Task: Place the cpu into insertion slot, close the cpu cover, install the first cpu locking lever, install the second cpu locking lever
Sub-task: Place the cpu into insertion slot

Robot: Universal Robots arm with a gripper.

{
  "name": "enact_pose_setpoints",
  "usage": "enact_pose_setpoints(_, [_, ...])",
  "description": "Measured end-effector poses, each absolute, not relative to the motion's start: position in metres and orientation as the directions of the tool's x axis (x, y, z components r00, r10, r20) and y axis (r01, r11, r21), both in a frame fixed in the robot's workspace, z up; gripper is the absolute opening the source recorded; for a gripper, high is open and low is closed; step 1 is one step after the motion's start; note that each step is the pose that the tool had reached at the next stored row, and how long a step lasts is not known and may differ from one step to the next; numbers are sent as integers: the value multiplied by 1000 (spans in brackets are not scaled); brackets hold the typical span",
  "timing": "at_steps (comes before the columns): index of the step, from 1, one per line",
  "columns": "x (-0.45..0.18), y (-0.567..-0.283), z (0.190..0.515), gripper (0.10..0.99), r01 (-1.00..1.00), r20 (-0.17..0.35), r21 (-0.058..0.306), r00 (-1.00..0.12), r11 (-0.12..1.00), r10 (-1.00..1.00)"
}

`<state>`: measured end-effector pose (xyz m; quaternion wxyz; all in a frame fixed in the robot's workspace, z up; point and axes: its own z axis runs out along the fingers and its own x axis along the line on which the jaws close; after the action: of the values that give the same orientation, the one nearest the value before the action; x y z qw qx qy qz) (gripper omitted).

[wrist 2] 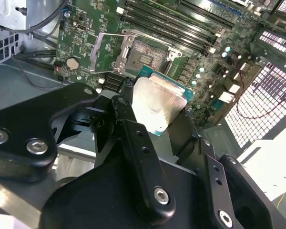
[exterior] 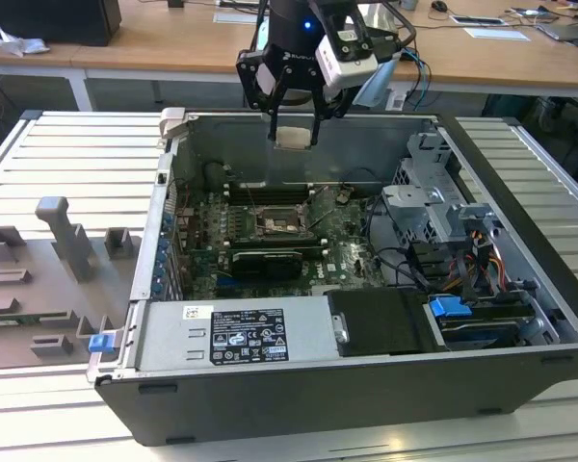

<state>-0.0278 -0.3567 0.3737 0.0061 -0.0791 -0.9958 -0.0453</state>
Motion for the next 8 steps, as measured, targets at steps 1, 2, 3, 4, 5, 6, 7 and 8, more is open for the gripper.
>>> enact_pose_setpoints(1, [-28,-357,374,537,162,19,89,-987,983,161])
enact_pose_setpoints(2, [-28,-357,374,537,164,19,89,-986,982,163])
enact_pose_setpoints(3, [-28,-357,374,537,168,19,89,-986,982,167])
enact_pose_setpoints(4, [-28,-357,374,537,172,19,89,-985,981,171])
enact_pose_setpoints(5, [-28,-357,374,537,173,19,89,-985,981,172])
enact_pose_setpoints(6, [-28,-357,373,537,173,19,89,-985,981,172])
enact_pose_setpoints(7, [-28,-357,373,537,173,19,89,-985,981,172])
enact_pose_setpoints(8, [-28,-357,372,537,173,19,89,-985,981,172])
